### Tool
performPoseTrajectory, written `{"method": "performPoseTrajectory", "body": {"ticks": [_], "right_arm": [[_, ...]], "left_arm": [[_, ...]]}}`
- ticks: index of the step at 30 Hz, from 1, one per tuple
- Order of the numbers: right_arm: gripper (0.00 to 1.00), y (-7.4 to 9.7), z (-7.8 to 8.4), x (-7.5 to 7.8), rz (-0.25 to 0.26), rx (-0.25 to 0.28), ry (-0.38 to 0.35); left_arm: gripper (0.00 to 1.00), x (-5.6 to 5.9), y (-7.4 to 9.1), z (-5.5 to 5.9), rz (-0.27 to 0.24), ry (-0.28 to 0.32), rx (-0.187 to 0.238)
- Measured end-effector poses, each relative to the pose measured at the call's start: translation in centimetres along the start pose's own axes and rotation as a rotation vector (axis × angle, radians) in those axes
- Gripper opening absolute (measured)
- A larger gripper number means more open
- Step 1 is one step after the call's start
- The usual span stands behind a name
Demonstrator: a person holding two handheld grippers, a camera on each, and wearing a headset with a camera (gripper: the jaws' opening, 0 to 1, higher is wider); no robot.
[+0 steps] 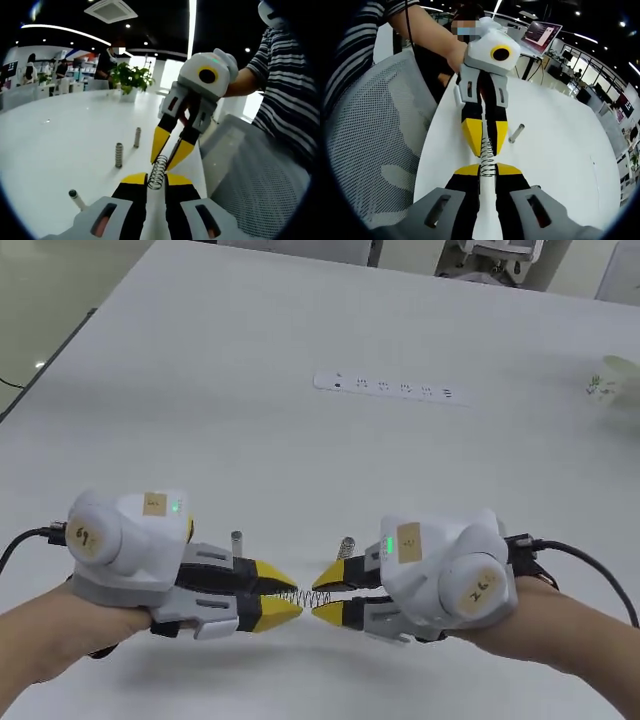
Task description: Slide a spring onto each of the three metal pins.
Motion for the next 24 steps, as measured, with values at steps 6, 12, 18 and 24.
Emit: {"method": "performPoseTrajectory", "body": {"ticks": [6, 12, 18, 24], "right_arm": [[0.07, 0.1, 0.06, -0.05, 0.005, 0.007, -0.018], [0.08, 0.14, 0.11, -0.13, 0.006, 0.006, -0.021], [0.08, 0.18, 0.01, -0.34, 0.009, 0.009, -0.032], [0.1, 0.33, 0.23, -0.5, 0.011, 0.01, -0.054]], "left_arm": [[0.05, 0.16, -0.04, -0.18, 0.007, -0.013, 0.001], [0.02, 0.36, -0.03, -0.32, 0.027, -0.026, -0.008], [0.02, 0.43, 0.06, -0.39, 0.04, -0.028, -0.015], [0.02, 0.6, -0.03, -0.43, 0.053, -0.032, -0.025]]}}
Point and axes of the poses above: the centre of the closed fingertips' face, and the gripper's own axes: y roughly backward along the fingers, x roughly to its right, z roughly out of its underside, the point moved 10 cm from there along y, roughly backward along the fingers, and after that the axes turned 10 degrees about x, right-handed, at the moved point
